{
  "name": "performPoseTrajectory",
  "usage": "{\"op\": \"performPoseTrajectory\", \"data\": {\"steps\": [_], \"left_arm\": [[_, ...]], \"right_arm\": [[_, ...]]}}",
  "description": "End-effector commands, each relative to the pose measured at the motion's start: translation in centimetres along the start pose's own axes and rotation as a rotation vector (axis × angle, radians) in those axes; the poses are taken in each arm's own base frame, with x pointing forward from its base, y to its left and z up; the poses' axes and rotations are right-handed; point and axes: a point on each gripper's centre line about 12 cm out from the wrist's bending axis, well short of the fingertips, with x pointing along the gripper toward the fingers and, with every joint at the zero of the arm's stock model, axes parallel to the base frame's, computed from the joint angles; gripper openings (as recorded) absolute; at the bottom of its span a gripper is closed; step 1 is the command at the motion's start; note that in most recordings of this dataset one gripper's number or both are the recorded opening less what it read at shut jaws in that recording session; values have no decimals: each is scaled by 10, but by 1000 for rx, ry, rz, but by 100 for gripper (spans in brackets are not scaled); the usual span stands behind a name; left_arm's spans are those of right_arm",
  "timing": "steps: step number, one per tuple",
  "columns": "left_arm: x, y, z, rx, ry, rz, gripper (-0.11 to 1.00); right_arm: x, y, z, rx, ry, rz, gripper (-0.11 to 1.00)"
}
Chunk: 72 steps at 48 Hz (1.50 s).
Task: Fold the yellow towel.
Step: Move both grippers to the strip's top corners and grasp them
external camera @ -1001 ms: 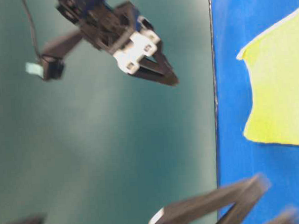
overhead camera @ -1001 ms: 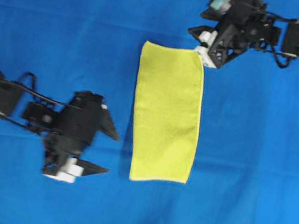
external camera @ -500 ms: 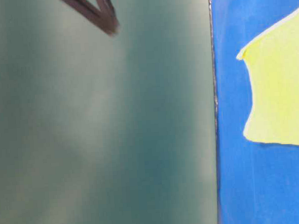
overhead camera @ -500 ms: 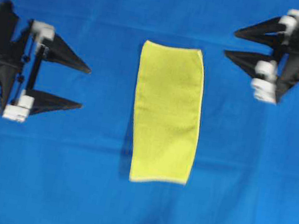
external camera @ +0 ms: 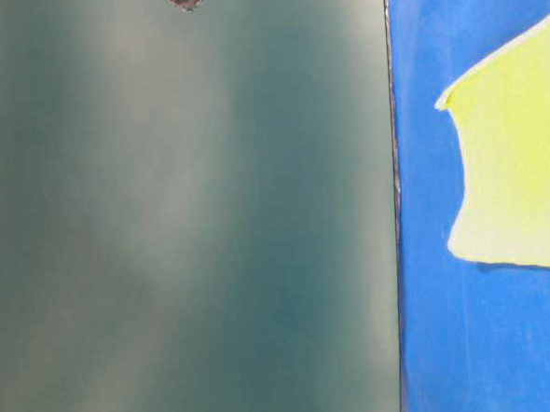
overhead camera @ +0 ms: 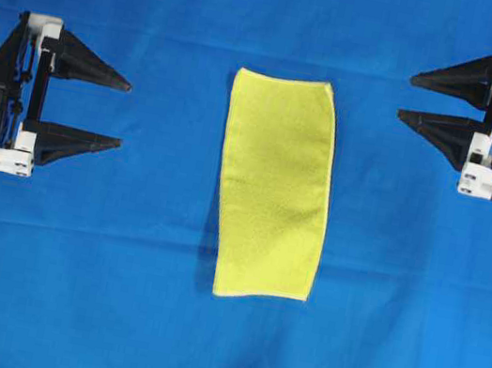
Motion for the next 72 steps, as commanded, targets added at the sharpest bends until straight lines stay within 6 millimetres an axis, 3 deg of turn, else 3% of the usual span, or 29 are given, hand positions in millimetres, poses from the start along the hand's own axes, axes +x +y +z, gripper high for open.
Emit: {"op": "performPoseTrajectory", "data": {"steps": [1,12,24,42,59,64,67,72], "left_arm": [[1,0,8,-1,-29,1,81],[20,21,5,-14,6,81,79],[70,58,-9,-48,127,192,79],[145,113,-83,-108,359,298,79],[170,144,-122,-138,415,351,78],[171,146,-124,-140,421,354,72],[169,145,-126,-141,427,353,62],[169,141,-127,-132,434,343,35]], "right_arm": [[2,1,9,5,-20,1,60],[30,-20,8,32,97,-105,60],[76,-52,-17,31,340,-246,60],[133,-68,-69,39,540,-270,60],[156,-75,-103,51,606,-258,60],[155,-76,-105,51,617,-263,59],[154,-76,-106,46,620,-262,54],[153,-74,-107,42,624,-257,27]]}}
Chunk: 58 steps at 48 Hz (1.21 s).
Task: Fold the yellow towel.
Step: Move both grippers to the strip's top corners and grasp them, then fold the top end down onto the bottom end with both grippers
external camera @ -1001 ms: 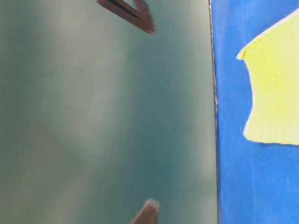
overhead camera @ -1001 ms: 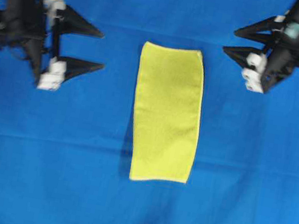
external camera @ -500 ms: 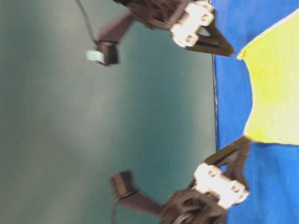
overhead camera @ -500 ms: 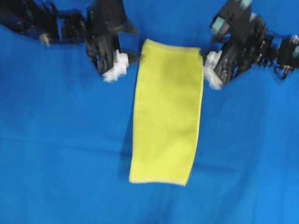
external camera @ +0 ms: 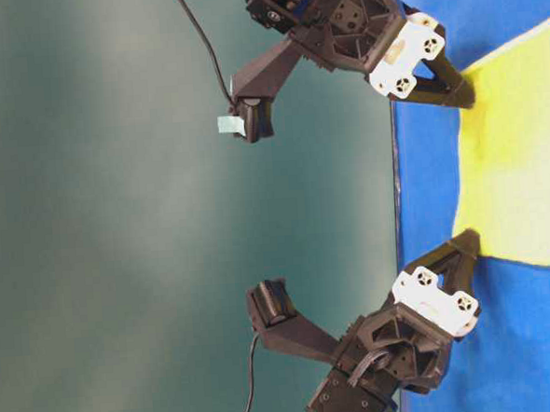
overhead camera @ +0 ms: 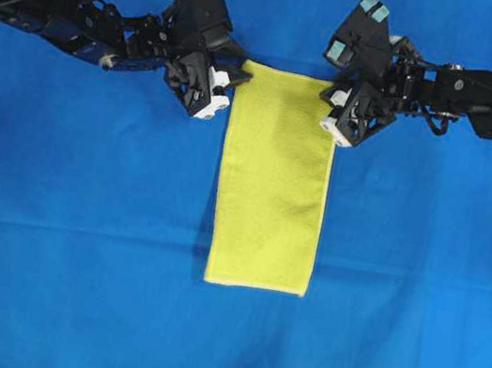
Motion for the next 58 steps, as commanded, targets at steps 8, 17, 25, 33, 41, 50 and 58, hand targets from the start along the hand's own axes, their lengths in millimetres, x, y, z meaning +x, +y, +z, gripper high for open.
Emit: {"op": "performPoseTrajectory", "data": {"steps": [8,17,25,33,41,50,58], "left_arm": [[-3,-12,0,31,3,-24,2],[-7,-15,2,27,7,-29,2],[-16,-6,23,23,-35,-12,2],[-30,15,45,13,-94,29,2],[-35,30,54,28,-117,62,2],[-35,29,53,39,-102,61,2],[-44,19,57,55,-79,41,2]], "right_arm": [[-5,1,6,-2,-24,5,3],[-6,0,7,0,-23,0,3],[-17,-8,15,17,-42,-22,3],[-31,-22,24,40,-69,-54,3],[-39,-25,29,49,-93,-60,3],[-40,-25,31,48,-101,-58,3],[-51,-23,36,51,-121,-59,3]]}}
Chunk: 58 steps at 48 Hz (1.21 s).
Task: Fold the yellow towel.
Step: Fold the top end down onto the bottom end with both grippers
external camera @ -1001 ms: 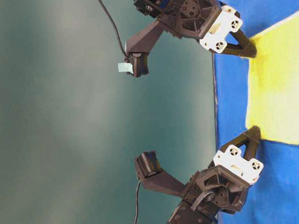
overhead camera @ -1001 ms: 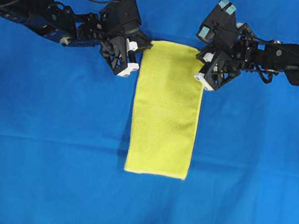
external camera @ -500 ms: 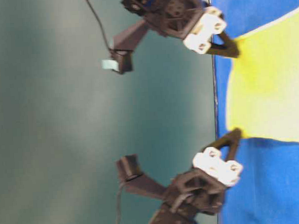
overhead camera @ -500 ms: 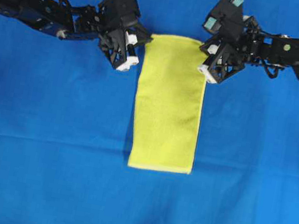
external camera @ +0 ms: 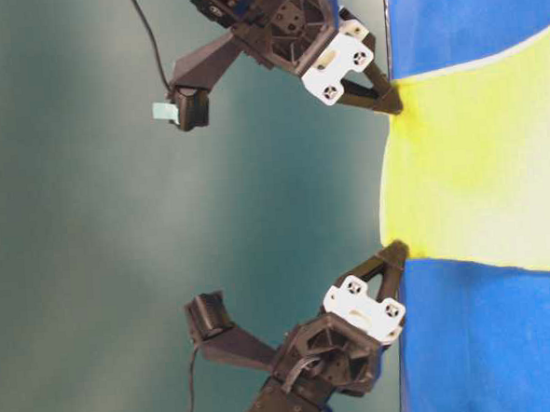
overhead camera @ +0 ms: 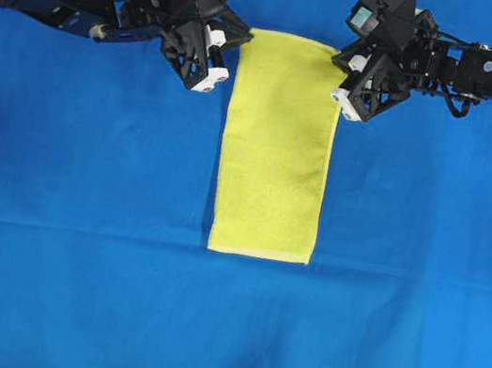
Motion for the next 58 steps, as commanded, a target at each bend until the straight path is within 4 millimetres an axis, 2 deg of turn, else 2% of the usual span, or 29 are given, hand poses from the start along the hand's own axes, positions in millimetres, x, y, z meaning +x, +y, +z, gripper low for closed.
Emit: {"op": "performPoseTrajectory", "data": {"steps": [1,13,20,24,34,45,51,58], "left_arm": [[-15,-2,19,6,-34,-5,2],[-45,-18,46,57,-104,-39,2],[-50,-34,44,90,-91,-74,2],[-53,-50,39,112,-60,-110,2],[-60,-102,22,189,26,-226,2],[-67,-161,-9,280,97,-354,2],[-67,-185,-26,272,145,-397,2],[-68,-202,-36,244,177,-423,2]], "right_arm": [[-14,-3,11,5,-32,-13,3],[-51,17,24,-25,-78,3,3],[-69,38,23,-59,-77,33,3],[-74,55,17,-86,-62,62,3],[-77,93,-4,-118,-13,134,3],[-66,124,-34,-153,69,181,3],[-59,141,-49,-192,106,206,3],[-54,157,-60,-215,107,261,3]]}}
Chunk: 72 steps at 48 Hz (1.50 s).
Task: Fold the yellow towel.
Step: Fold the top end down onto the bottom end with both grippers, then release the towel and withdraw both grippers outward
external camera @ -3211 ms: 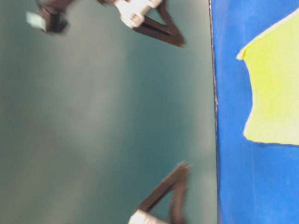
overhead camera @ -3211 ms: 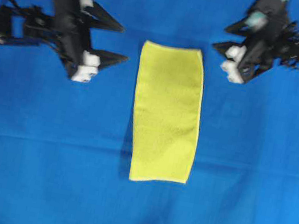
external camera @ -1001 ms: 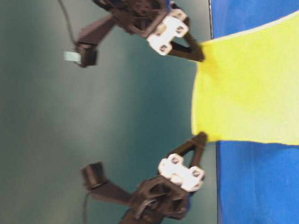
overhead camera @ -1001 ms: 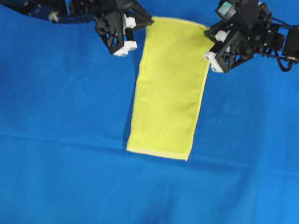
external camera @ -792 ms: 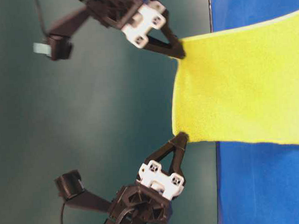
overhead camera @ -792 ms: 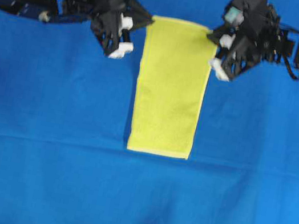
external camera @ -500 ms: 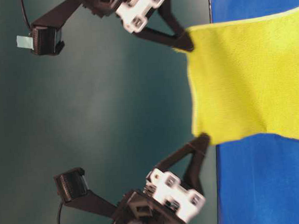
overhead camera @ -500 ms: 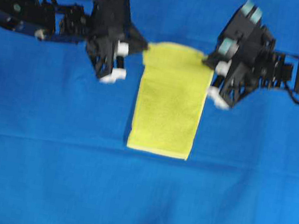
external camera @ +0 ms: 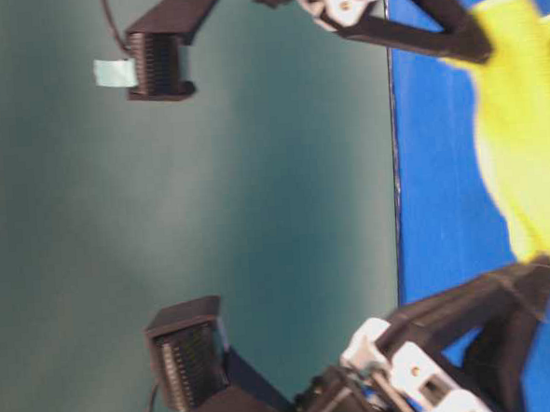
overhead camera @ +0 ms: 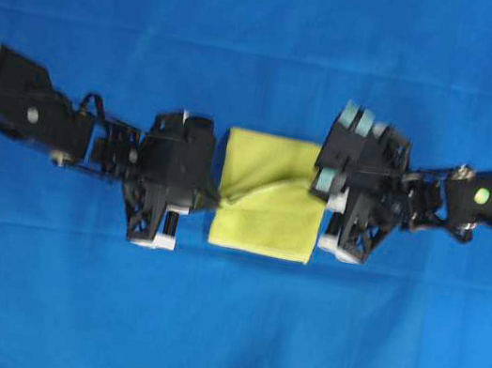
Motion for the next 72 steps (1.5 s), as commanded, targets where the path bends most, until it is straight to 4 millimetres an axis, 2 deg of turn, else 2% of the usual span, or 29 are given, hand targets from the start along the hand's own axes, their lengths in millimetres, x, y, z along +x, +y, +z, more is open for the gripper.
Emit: {"op": "performPoseTrajectory", "data": {"steps": [1,7,26,29,32,34,39,42,44,48,56,66,72], "left_arm": [[0,-14,5,3,-8,-26,2],[2,-22,3,17,-7,-40,2],[6,-21,6,17,-30,-41,3],[6,-21,7,17,-38,-41,9],[6,-21,7,17,-42,-42,22],[6,-21,7,17,-42,-42,33],[5,-22,8,19,-44,-42,55],[5,-21,8,19,-44,-42,56],[4,-22,9,20,-47,-43,54],[0,-22,10,20,-50,-44,51],[-21,-22,23,19,-85,-48,51],[-75,-23,40,19,-179,-61,51],[-109,-22,43,19,-257,-69,51]], "right_arm": [[1,9,3,-1,-23,36,3],[7,15,-1,20,-19,55,3],[6,23,-3,23,-23,78,3],[6,23,-2,25,-23,78,4],[7,23,-1,26,-24,77,4],[7,24,-1,25,-25,79,12],[6,28,-1,13,-26,86,43],[5,31,-2,2,-24,88,60],[4,33,-2,-2,-25,90,66],[-1,35,1,-6,-33,92,61],[-24,39,11,-11,-59,82,60],[-71,34,32,-15,-145,64,60],[-101,27,42,-62,-239,52,60]]}}
